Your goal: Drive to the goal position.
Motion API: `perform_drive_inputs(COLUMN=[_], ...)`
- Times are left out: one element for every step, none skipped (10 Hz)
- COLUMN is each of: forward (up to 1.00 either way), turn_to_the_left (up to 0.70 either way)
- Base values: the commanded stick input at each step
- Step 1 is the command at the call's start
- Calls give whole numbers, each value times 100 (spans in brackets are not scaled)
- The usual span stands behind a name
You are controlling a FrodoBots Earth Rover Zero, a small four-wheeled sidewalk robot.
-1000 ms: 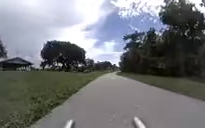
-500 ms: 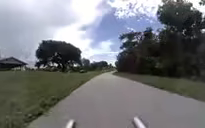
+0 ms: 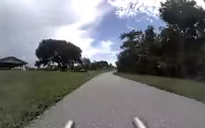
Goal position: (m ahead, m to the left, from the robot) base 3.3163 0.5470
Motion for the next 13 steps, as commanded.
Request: perform_drive_inputs(forward=[70,70,70,70,70,70,70,70,70,70,70,70,70], turn_to_the_left=[0,0,0,0,0,0,0,0,0,0,0,0,0])
